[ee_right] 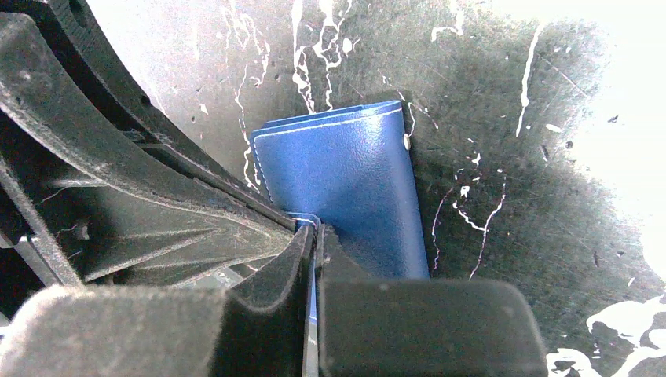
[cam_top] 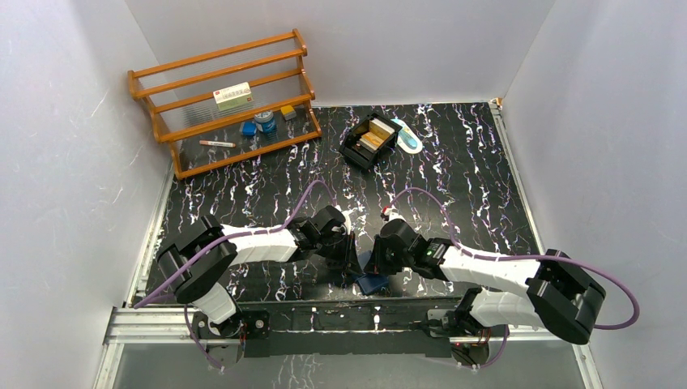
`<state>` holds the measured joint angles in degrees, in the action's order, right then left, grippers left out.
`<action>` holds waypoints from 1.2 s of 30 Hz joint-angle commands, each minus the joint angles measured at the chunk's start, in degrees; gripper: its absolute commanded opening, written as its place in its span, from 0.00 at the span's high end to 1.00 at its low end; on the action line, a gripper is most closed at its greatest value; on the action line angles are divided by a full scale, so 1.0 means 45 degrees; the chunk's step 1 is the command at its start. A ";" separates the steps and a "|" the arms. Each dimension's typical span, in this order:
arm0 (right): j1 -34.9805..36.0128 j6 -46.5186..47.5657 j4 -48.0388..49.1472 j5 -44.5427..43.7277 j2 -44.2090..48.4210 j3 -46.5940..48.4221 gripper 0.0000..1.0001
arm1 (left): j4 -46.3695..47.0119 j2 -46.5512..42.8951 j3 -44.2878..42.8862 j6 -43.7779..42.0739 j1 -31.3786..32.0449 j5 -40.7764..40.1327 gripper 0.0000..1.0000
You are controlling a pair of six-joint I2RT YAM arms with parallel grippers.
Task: Put the credit cards into the card holder
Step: Close the card holder at the center of the board.
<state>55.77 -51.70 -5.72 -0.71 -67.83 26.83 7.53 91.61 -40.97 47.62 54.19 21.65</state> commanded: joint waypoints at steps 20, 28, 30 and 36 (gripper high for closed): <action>0.1172 0.0703 -0.3967 -0.1078 -0.1358 -0.0388 0.96 | -0.1217 0.0675 -0.0075 -0.0220 0.0202 -0.0766 0.98; 0.1982 -0.0539 -0.4327 -0.2033 -0.2088 -0.0255 0.97 | -0.1309 0.0682 -0.0097 -0.0230 0.0220 -0.0811 0.98; 0.1982 -0.0635 -0.4442 -0.2273 -0.1611 -0.0081 0.95 | -0.1393 0.0600 -0.0169 -0.0230 0.0223 -0.0831 0.98; 0.1945 -0.0603 -0.4496 -0.3527 0.0384 0.1421 0.79 | -0.2079 -0.0157 -0.0832 -0.0455 0.0222 -0.1691 0.94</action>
<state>63.88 -55.24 -15.33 -13.15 -68.73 31.77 4.71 92.18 -42.81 47.55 54.54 20.73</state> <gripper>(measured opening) 0.149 0.051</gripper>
